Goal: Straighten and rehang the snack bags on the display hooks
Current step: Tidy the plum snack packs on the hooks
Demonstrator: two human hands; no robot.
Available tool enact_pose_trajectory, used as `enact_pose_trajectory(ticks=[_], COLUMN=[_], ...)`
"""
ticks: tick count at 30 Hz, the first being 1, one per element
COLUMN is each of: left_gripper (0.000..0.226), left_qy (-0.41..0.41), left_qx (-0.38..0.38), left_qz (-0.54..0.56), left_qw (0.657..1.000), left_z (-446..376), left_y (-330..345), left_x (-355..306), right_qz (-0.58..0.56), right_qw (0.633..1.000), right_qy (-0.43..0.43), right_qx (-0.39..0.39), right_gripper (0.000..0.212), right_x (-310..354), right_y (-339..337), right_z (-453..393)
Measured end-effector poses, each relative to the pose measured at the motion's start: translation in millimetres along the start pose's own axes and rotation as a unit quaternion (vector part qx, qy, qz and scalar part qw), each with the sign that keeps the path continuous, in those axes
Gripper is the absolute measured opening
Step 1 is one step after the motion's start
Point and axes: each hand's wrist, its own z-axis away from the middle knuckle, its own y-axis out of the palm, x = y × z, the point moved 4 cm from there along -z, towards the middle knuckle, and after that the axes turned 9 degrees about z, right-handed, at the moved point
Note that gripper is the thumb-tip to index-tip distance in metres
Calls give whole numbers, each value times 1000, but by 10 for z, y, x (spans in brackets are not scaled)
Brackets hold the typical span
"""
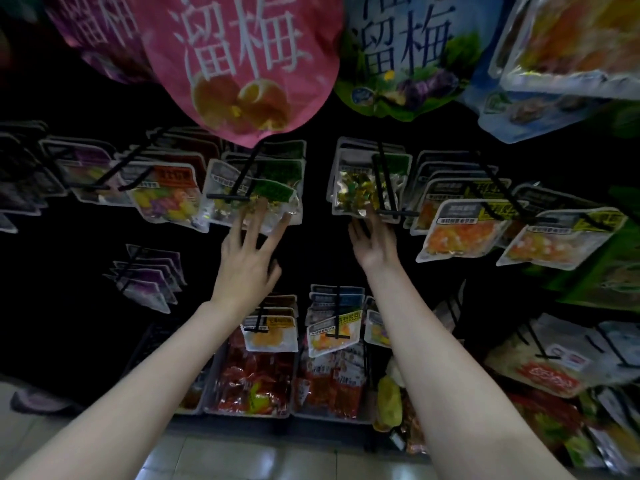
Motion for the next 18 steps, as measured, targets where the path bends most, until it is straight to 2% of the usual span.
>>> enact_pose_trajectory(ticks=[3,6,10,12,15,16,18], left_gripper=[72,69,56,55,56,53,35], left_qy=[11,11,-36,-69,-137,-148,-149], left_qx=[19,32,12,-2,37,47,49], left_qz=[13,58,221,344,542,581,617], left_qw=[1000,998,975,937,828,799,771], left_z=[-18,-13,-62,-169,-365,-401,-419], left_y=[25,63,11,-31,-53,-54,-73], left_x=[-10,-115,-328,-448,-649,-706,-779], right_qz=[-17,-5,66,85,99,106,120], right_qw=[1000,1000,996,994,992,991,989], right_qy=[0,-9,-53,-72,-80,-81,-81], right_qx=[12,-8,8,15,25,29,36], right_gripper=[45,36,7,7,9,9,9], right_x=[10,-33,-191,-219,-217,-213,-208], right_y=[41,10,-255,-420,-552,-567,-587], right_z=[228,555,1015,1183,1305,1322,1345])
